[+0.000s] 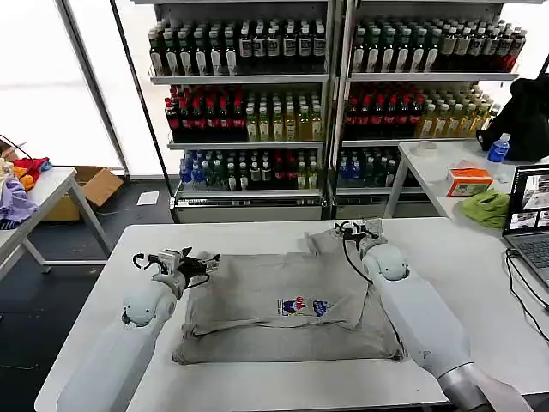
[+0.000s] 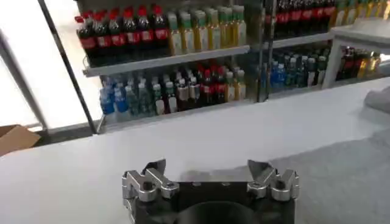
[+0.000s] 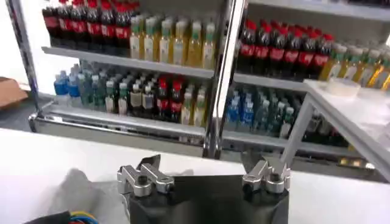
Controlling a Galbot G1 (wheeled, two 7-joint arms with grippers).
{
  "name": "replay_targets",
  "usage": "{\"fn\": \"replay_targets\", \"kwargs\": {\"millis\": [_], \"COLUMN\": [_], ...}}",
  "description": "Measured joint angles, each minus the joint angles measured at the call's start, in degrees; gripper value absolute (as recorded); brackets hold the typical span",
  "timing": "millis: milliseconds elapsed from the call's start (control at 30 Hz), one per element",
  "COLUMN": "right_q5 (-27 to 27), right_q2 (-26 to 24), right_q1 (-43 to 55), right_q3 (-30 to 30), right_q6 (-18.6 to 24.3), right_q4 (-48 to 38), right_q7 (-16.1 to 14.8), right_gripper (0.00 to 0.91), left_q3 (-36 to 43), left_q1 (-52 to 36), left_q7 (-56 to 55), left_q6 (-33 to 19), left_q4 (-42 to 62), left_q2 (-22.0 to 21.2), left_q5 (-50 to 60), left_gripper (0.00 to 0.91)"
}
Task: Fold and organize the clothes.
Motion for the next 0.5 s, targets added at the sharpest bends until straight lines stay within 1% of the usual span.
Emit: {"fn": "replay_targets", "kwargs": {"millis": [500], "right_q5": [-1.10], "right_q2": [2.85], "right_q1": [1.19], "right_q3": [-0.07], "right_q6": [0.31], "right_q4": [-5.22], "right_q7": [-0.98], "right_gripper": [0.907], "left_q3": [0.55], "left_q1": [-1.55], "left_q7": [-0.55], "left_q6": [0.56], "left_q4": [2.93], "left_q2": [-0.08], "left_q5": [-0.09], "left_gripper": [0.907]}}
